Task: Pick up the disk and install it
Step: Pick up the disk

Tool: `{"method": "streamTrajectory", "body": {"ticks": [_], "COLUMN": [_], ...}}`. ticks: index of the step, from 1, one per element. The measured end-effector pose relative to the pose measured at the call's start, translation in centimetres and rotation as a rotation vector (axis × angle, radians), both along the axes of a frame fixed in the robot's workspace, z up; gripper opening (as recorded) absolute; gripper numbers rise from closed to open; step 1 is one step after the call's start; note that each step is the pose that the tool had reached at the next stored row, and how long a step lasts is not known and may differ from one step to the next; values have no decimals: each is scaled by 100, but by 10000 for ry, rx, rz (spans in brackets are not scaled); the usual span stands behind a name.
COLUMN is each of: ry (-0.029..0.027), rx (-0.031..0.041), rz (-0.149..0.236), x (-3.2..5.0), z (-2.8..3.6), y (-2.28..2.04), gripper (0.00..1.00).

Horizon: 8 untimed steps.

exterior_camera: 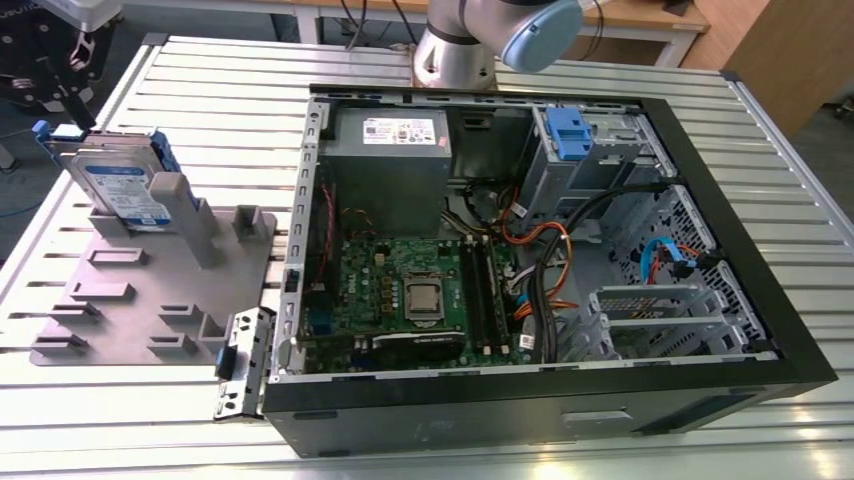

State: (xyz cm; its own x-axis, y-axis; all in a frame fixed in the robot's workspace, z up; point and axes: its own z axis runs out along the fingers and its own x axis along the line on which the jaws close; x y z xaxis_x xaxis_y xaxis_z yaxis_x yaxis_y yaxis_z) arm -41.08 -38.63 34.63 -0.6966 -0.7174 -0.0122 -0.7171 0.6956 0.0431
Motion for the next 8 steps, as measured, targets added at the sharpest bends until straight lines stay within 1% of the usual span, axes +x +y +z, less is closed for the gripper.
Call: {"method": "streamTrajectory", "body": {"ticks": [8], "ry": [1], "rx": [0], "rz": [1437], "x": [0], "z": [-9], "y": [0], "gripper": [11]}}
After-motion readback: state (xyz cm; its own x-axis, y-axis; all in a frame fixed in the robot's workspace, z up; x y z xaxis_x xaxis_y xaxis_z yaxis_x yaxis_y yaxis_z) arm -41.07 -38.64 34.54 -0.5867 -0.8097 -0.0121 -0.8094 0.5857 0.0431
